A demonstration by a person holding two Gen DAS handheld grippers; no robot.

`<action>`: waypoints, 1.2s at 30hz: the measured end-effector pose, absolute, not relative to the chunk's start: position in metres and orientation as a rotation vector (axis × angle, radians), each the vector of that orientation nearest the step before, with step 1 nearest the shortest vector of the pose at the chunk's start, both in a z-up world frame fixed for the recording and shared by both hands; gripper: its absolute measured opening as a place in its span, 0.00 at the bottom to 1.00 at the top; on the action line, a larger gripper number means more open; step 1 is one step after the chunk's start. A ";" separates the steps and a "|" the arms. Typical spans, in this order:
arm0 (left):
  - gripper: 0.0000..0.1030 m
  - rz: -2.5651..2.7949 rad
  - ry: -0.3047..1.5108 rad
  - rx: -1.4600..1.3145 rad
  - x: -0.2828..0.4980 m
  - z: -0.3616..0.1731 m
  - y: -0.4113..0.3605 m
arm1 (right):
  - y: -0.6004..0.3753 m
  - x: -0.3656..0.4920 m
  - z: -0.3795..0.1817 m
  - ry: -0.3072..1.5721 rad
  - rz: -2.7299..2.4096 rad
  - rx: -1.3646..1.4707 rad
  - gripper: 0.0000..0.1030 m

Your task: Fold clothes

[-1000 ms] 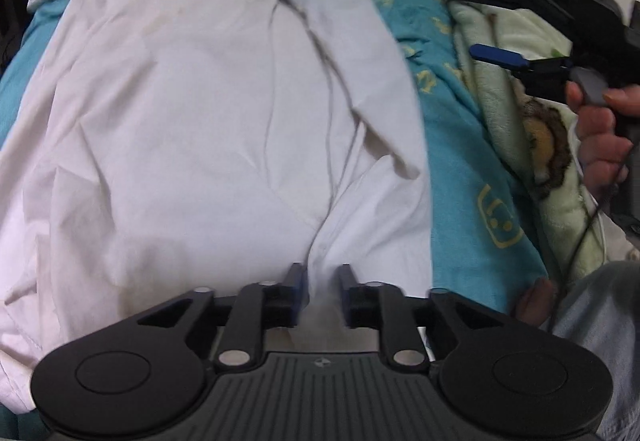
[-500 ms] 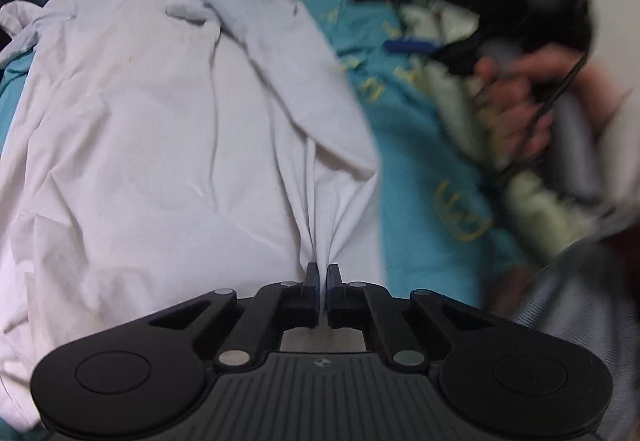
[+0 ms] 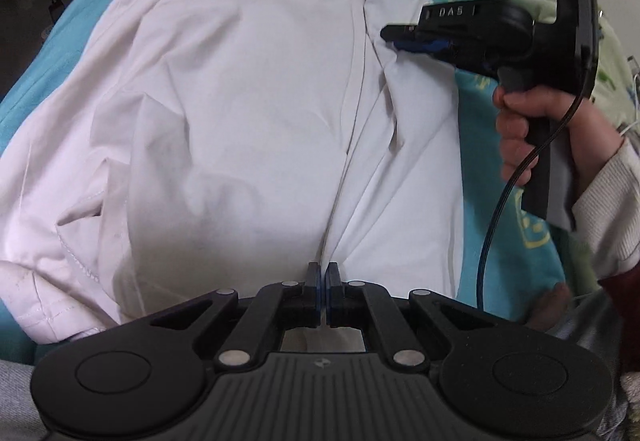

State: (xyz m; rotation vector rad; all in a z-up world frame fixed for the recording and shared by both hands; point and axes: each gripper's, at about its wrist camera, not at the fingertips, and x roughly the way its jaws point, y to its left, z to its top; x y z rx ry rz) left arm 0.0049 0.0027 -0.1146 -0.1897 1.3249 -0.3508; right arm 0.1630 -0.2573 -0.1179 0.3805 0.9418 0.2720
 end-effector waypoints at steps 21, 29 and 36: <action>0.48 0.008 0.825 -1.027 0.217 -0.101 0.224 | -0.256 0.153 -0.067 0.832 0.216 0.457 0.21; 0.44 0.104 0.749 -1.180 0.281 -0.161 0.270 | -0.243 0.168 -0.073 0.835 0.271 0.493 0.21; 0.07 0.057 0.705 -1.127 0.308 -0.187 0.276 | -0.242 0.184 -0.093 0.883 0.281 0.558 0.21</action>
